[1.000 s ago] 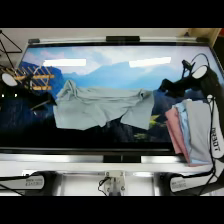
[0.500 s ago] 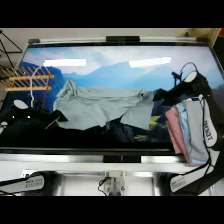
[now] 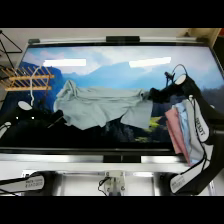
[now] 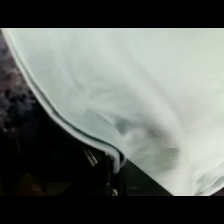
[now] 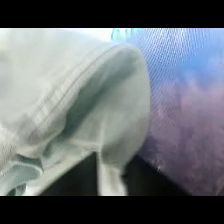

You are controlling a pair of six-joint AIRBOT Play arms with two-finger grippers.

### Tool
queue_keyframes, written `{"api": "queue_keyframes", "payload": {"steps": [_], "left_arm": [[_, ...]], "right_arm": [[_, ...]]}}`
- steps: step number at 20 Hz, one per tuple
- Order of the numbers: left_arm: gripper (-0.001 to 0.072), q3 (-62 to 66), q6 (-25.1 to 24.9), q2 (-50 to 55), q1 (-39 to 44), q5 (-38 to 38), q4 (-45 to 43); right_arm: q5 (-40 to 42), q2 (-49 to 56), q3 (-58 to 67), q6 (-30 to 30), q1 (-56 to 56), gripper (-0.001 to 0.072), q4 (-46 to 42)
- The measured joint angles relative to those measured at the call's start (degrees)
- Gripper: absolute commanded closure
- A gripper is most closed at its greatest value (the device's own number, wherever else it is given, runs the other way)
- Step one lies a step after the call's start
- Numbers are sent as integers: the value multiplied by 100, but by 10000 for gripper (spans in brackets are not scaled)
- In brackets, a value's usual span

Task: Fold the shirts.

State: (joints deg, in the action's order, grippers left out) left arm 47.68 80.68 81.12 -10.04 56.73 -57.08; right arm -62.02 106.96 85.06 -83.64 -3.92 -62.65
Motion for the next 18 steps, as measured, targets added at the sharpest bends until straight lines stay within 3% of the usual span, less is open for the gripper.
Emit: {"api": "queue_keyframes", "payload": {"steps": [5,10,14,18], "left_arm": [[670,577,-302,-444,-2,280,13],[672,2717,-435,-1731,-33,378,70],[672,5069,208,-2551,-352,205,-503],[671,6151,846,-2924,-686,1248,-1311]], "right_arm": [[-415,-227,-24,446,111,642,409],[-772,-2024,361,745,-11,642,1327],[-24,-3891,999,579,-431,643,1731],[-68,-5193,1252,11,-748,642,1320]]}}
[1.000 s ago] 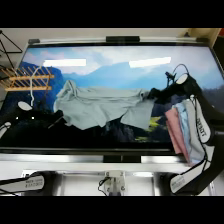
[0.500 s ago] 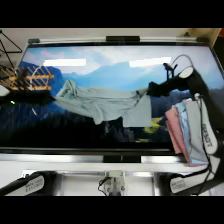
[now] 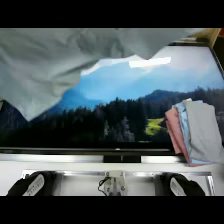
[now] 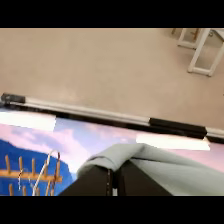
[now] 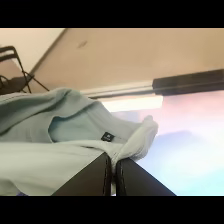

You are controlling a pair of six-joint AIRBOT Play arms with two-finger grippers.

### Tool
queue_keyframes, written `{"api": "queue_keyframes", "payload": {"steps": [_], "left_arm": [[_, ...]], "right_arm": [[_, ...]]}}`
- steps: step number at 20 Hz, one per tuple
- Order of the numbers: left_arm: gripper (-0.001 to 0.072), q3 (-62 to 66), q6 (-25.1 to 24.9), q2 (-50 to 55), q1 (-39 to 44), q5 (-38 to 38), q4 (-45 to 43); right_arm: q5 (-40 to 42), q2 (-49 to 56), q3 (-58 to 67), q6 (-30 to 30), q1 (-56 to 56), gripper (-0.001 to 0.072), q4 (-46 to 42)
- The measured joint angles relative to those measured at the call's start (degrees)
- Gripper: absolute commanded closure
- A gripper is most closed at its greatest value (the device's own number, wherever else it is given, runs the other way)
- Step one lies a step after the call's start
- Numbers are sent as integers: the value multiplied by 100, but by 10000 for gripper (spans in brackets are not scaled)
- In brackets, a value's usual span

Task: Fold the shirts.

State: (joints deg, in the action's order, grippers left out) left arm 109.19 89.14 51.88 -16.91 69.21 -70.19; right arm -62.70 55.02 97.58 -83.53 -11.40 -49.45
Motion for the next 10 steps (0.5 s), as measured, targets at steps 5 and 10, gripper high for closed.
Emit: {"api": "queue_keyframes", "payload": {"steps": [5,10], "left_arm": [[671,216,-208,-391,-44,723,94],[672,264,-304,-1134,-52,435,92]], "right_arm": [[-833,-852,81,-26,-109,642,-393],[-654,-1683,96,120,-136,642,-1373]]}}
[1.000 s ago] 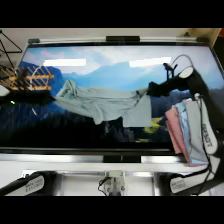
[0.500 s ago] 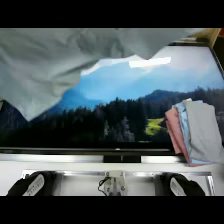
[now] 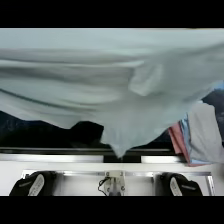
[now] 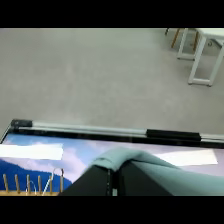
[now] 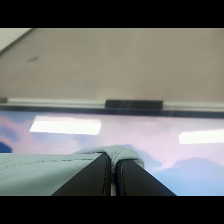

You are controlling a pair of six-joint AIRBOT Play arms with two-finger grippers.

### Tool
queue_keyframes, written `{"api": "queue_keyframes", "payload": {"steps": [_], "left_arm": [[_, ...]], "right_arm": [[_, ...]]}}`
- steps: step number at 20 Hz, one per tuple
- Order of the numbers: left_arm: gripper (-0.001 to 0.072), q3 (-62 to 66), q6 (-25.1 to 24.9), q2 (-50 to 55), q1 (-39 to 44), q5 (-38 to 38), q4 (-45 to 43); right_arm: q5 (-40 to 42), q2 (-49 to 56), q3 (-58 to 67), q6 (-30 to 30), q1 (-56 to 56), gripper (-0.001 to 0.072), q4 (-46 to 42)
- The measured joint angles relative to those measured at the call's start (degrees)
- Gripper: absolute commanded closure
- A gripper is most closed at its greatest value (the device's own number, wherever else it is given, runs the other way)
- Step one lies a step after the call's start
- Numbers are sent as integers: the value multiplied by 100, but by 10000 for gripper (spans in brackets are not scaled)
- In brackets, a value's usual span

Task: Fold the shirts.

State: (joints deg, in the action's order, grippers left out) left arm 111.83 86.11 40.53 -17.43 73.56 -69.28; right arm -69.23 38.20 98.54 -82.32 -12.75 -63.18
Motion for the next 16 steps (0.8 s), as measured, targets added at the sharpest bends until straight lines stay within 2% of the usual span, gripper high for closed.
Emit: {"api": "queue_keyframes", "payload": {"steps": [4,8,12,16], "left_arm": [[672,-251,98,-271,-2,485,-247],[672,-1596,107,-284,4,754,-321],[671,-3373,24,205,15,-87,-313],[670,-4166,-98,1449,144,-1303,-297]], "right_arm": [[52,-151,2,-107,0,642,-645],[-328,649,-2,-157,9,642,-855],[-522,2177,-109,-164,258,642,-905],[728,3936,-153,-208,942,642,-999]]}}
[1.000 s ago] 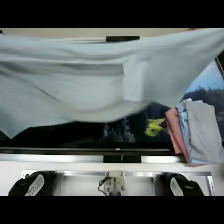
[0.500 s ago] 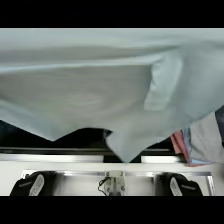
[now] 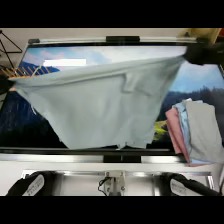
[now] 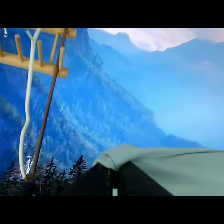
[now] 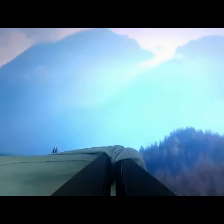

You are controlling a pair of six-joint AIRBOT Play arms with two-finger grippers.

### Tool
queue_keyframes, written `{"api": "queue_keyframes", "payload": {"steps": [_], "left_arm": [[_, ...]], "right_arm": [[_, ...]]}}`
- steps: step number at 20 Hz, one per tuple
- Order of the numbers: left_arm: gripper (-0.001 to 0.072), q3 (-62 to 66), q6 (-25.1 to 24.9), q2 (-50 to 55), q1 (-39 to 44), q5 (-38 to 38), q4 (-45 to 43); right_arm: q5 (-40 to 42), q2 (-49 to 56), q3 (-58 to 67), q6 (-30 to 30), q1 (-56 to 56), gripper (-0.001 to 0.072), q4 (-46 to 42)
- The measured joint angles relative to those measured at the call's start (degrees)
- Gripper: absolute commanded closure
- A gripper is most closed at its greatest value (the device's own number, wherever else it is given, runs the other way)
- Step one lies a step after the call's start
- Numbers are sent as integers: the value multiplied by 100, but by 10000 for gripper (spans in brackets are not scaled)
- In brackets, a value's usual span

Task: Fold the shirts.

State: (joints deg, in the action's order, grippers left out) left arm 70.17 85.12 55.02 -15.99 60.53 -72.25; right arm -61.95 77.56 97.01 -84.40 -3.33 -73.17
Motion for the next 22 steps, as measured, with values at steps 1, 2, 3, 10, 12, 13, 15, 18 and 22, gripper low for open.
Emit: {"api": "queue_keyframes", "payload": {"steps": [1,2,3,10,12,13,15,18,22], "left_arm": [[670,-15,-11,363,24,-221,2],[670,13,-26,754,44,-385,20],[670,66,-35,1126,57,-496,48],[465,234,-61,2855,245,-772,483],[186,319,-68,3005,295,-625,603],[187,450,-68,3067,275,-369,634],[186,699,-70,3108,129,328,592],[27,575,-221,2951,-219,1478,490],[9,-885,-527,2345,-643,1810,525]], "right_arm": [[476,376,0,-92,146,642,-4],[970,758,-7,-247,273,642,-13],[1397,1097,-9,-424,369,642,-17],[1891,2496,-11,-1141,658,327,138],[1707,2514,-9,-1163,680,188,181],[1539,2435,-7,-1158,656,188,195],[1073,2164,-7,-1023,535,189,155],[-225,1797,-55,-719,170,193,-48],[-1679,1357,-638,-275,-177,193,-122]]}}
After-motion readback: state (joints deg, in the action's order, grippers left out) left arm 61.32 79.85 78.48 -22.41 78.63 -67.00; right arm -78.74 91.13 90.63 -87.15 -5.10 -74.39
